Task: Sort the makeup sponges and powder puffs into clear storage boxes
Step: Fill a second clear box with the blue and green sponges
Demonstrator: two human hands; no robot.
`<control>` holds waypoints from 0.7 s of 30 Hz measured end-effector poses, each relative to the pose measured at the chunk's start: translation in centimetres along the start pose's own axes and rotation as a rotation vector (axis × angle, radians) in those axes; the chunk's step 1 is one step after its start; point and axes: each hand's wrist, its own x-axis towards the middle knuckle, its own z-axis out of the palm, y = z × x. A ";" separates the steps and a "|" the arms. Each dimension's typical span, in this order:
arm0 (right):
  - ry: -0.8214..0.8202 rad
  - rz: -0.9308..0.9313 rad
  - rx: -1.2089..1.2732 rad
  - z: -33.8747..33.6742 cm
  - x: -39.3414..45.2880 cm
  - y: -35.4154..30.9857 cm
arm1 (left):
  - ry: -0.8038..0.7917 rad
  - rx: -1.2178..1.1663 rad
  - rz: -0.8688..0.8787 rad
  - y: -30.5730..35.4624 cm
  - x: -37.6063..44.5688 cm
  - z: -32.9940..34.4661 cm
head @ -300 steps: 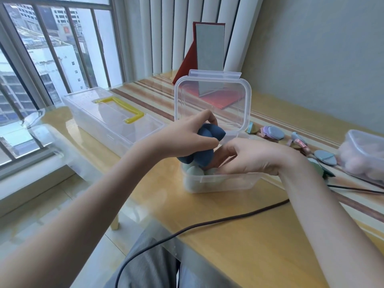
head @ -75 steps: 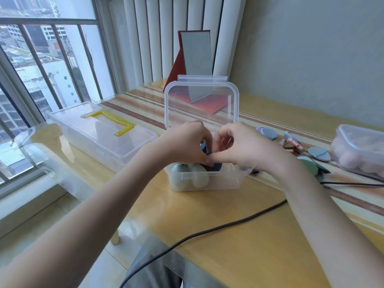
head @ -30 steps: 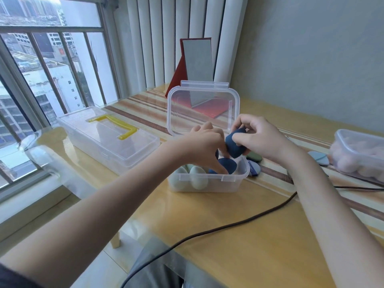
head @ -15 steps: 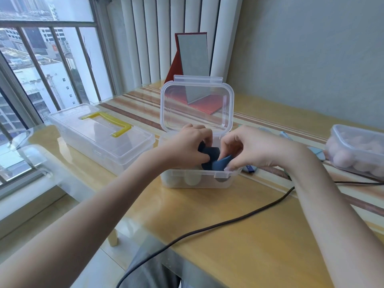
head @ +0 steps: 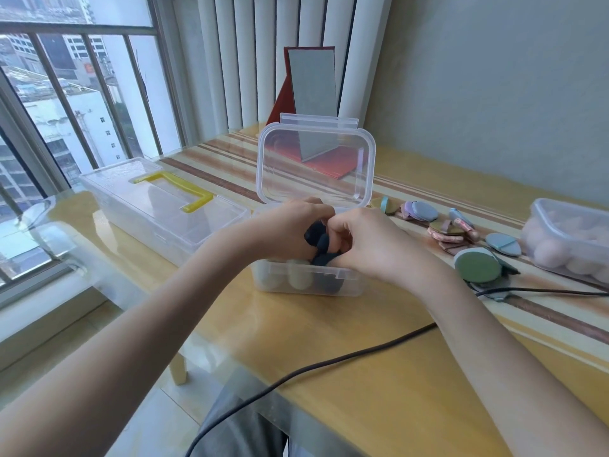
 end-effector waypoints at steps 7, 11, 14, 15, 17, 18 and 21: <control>0.051 0.040 0.096 0.0 -0.2 0.3 | 0.162 -0.092 0.000 -0.2 -2.9 -0.7; -0.058 0.025 0.118 -0.6 0.0 0.2 | 0.018 0.153 0.017 -0.5 -3.5 -1.0; -0.166 -0.001 0.250 -1.8 -0.2 0.7 | -0.117 0.162 0.020 -0.6 -3.6 -1.2; -0.154 0.014 0.322 -2.1 -0.2 0.8 | -0.138 0.181 0.033 -0.6 -3.6 -1.2; -0.028 0.041 0.360 -2.3 -0.2 1.0 | -0.144 0.215 0.053 -0.5 -3.7 -1.1; 0.074 0.042 0.279 -2.2 0.0 1.1 | -0.138 0.227 0.059 -0.4 -3.7 -1.0; 0.186 0.028 -0.123 -1.2 0.2 0.6 | -0.104 0.269 0.073 -0.2 -3.7 -0.8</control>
